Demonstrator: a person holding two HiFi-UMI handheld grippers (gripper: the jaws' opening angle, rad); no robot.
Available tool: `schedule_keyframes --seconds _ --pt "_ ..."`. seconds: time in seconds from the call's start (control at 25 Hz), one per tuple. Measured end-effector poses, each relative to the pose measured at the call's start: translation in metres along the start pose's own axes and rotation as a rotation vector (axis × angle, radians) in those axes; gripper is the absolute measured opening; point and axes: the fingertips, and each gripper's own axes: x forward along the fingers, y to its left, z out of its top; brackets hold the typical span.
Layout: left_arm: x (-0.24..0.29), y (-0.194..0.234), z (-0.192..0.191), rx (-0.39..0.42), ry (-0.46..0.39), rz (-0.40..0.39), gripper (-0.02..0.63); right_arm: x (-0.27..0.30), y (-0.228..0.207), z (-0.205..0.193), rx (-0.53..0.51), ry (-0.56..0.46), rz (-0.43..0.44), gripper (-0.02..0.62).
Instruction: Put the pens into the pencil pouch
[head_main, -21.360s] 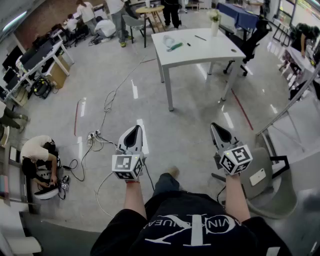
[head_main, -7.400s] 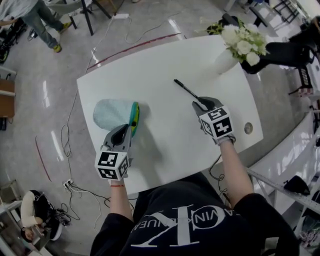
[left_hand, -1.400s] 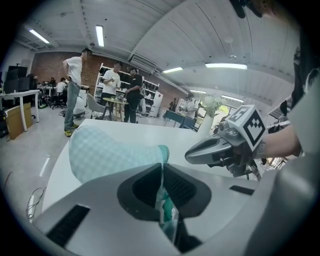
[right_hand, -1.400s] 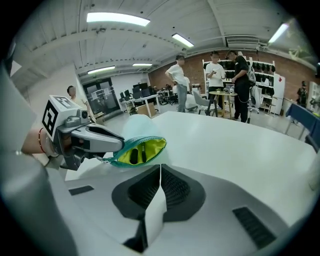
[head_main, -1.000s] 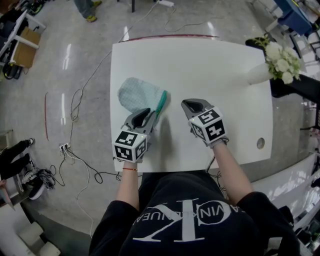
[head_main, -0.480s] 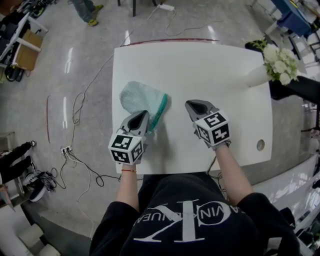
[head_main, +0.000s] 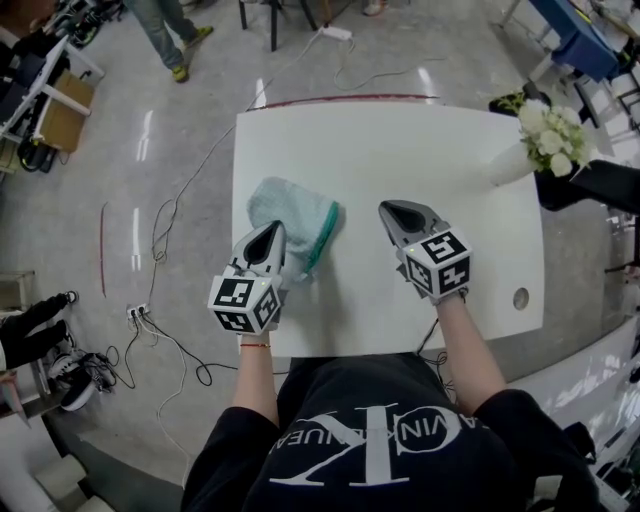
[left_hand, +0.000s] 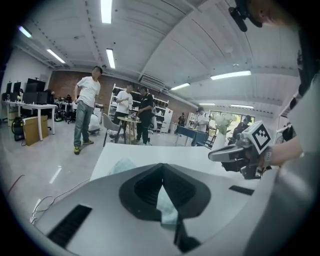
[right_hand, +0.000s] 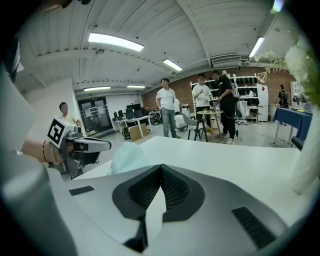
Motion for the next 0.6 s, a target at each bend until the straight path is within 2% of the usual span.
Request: schedule_keyframes --seconds 0.6 --pt "-0.026 0.010 0.057 0.044 -0.162 0.051 0.003 -0.027 0.004 0.053 -0.024 -0.150 -0.004 0.009"
